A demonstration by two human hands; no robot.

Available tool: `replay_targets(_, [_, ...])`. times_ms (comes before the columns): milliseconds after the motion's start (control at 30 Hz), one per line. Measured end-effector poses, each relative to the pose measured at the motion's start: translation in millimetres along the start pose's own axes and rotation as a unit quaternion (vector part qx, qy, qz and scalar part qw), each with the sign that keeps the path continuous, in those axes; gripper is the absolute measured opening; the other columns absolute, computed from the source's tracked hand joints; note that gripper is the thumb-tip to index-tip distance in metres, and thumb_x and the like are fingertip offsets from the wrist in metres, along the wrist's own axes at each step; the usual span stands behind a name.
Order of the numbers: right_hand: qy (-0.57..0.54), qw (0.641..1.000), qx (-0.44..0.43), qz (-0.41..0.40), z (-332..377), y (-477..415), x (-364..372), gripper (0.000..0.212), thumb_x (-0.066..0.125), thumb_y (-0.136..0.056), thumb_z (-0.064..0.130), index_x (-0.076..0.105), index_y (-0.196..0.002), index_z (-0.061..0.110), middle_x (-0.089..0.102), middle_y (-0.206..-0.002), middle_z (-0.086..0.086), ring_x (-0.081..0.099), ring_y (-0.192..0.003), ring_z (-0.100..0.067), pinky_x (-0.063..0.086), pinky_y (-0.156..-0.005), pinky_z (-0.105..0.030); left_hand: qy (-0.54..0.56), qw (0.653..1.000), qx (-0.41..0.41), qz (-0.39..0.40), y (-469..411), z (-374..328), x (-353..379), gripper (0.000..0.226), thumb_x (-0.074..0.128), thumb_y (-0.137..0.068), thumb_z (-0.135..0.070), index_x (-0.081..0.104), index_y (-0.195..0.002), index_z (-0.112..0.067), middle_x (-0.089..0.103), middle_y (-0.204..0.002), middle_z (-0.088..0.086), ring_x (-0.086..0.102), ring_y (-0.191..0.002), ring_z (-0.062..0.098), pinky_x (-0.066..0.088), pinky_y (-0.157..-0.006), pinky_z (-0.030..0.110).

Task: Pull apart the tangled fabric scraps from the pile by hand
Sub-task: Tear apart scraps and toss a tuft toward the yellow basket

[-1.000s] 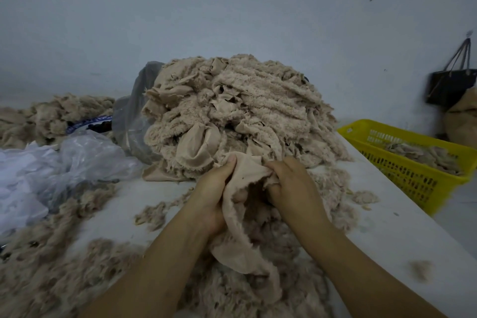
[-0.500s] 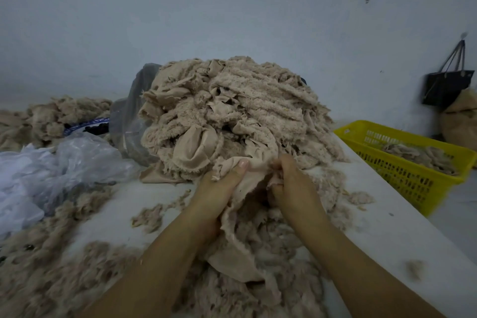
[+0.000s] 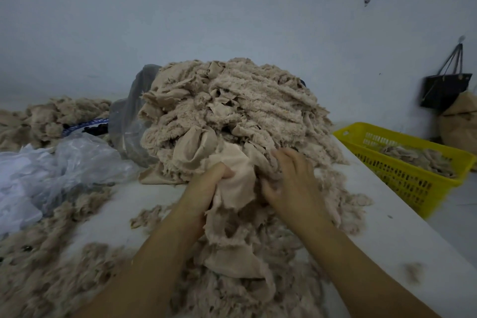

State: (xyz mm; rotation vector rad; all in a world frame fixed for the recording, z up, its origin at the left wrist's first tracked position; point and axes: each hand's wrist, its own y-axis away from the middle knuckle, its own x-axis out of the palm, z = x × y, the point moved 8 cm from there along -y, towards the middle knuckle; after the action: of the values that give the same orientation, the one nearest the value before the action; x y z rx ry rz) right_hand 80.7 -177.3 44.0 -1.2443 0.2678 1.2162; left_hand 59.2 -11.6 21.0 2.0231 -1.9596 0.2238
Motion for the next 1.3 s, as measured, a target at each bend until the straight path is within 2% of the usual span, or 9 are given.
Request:
replay_targets(133, [-0.011, 0.997, -0.08, 0.006, 23, 0, 10, 0.042, 0.062, -0.088, 0.007, 0.061, -0.129, 0.014, 0.057, -0.127, -0.004, 0.045, -0.113, -0.026, 0.035, -0.086, -0.028, -0.125, 0.991, 0.002, 0.041, 5, 8, 14, 0.038, 0.071, -0.053, -0.028, 0.079, -0.082, -0.005, 0.072, -0.093, 0.029, 0.066, -0.082, 0.033, 0.056, -0.081, 0.042])
replay_targets(500, [-0.065, 0.975, 0.21, 0.021, -80, 1, 6, 0.02, 0.046, -0.094, 0.001, 0.063, -0.087, 0.009, 0.063, -0.085, -0.009, 0.059, -0.079, -0.028, 0.039, -0.062, -0.033, 0.07, 0.994, 0.07, 0.039, -8, -11, -6, 0.034, 0.057, -0.088, -0.019, 0.075, -0.06, -0.014, 0.067, -0.06, 0.003, 0.065, -0.053, 0.012, 0.053, -0.051, 0.019])
replay_targets(633, [-0.018, 0.988, 0.092, 0.122, -39, 3, 25, 0.052, 0.05, -0.093, 0.025, 0.045, -0.145, 0.023, 0.038, -0.148, -0.001, 0.027, -0.138, -0.021, 0.027, -0.109, -0.035, 0.04, 0.997, 0.068, -0.026, -18, -10, -9, 0.04, 0.05, -0.099, -0.024, 0.078, -0.072, -0.013, 0.071, -0.066, 0.004, 0.068, -0.057, 0.013, 0.053, -0.051, 0.023])
replay_targets(767, [-0.183, 0.982, -0.04, -0.035, 14, 2, -14, 0.057, 0.029, -0.091, 0.05, 0.063, -0.127, 0.021, 0.053, -0.131, 0.01, 0.038, -0.126, -0.01, 0.026, -0.107, -0.02, 0.052, 0.997, 0.034, -0.05, -22, -6, -5, 0.04, 0.041, -0.106, -0.031, 0.067, -0.12, -0.004, 0.071, -0.117, 0.011, 0.069, -0.098, 0.015, 0.056, -0.079, 0.029])
replay_targets(900, [-0.215, 0.939, -0.096, 0.251, 50, 23, 26, 0.068, 0.035, -0.085, 0.077, 0.064, -0.082, 0.015, 0.056, -0.084, 0.002, 0.05, -0.083, -0.009, 0.042, -0.076, -0.029, 0.114, 0.991, 0.063, 0.006, -22, -8, -4, 0.037, 0.052, -0.099, -0.029, 0.081, -0.081, -0.016, 0.078, -0.086, 0.001, 0.07, -0.059, 0.009, 0.054, -0.05, 0.023])
replay_targets(967, [-0.137, 0.914, -0.146, 0.354, 60, 41, 52, 0.047, 0.05, -0.09, 0.063, 0.052, -0.072, 0.019, 0.044, -0.08, 0.006, 0.038, -0.079, -0.007, 0.033, -0.071, -0.027, 0.117, 0.991, 0.067, -0.023, -26, -7, -9, 0.033, 0.055, -0.099, -0.031, 0.082, -0.087, -0.019, 0.078, -0.099, 0.003, 0.075, -0.077, 0.011, 0.058, -0.059, 0.026])
replay_targets(1100, [-0.256, 0.933, -0.016, 0.254, 34, 20, 36, 0.032, 0.055, -0.1, 0.027, 0.05, -0.07, 0.017, 0.05, -0.072, 0.009, 0.044, -0.066, 0.003, 0.036, -0.066, -0.026, 0.167, 0.978, 0.095, -0.081, -26, -15, -29, 0.035, 0.068, -0.085, -0.026, 0.069, -0.118, -0.012, 0.077, -0.104, 0.004, 0.075, -0.088, 0.016, 0.06, -0.066, 0.033])
replay_targets(1200, [-0.516, 0.804, 0.256, 0.151, -11, 12, 27, 0.026, 0.059, -0.097, 0.034, 0.074, -0.095, 0.012, 0.075, -0.096, -0.005, 0.071, -0.094, -0.02, 0.054, -0.088, -0.039, 0.121, 0.984, 0.103, -0.079, -26, -16, -29, 0.023, 0.052, -0.096, -0.005, 0.067, -0.112, -0.009, 0.078, -0.091, 0.002, 0.075, -0.084, 0.018, 0.059, -0.081, 0.042])
replay_targets(1300, [-0.681, 0.657, 0.3, 0.119, -20, 12, 26, 0.036, 0.062, -0.09, 0.04, 0.077, -0.103, 0.01, 0.073, -0.107, -0.019, 0.072, -0.097, -0.031, 0.06, -0.078, -0.041, -0.01, 0.99, 0.127, -0.067, -22, -11, -12, 0.023, 0.049, -0.096, -0.006, 0.068, -0.1, -0.017, 0.075, -0.086, 0.0, 0.072, -0.077, 0.01, 0.059, -0.07, 0.028])
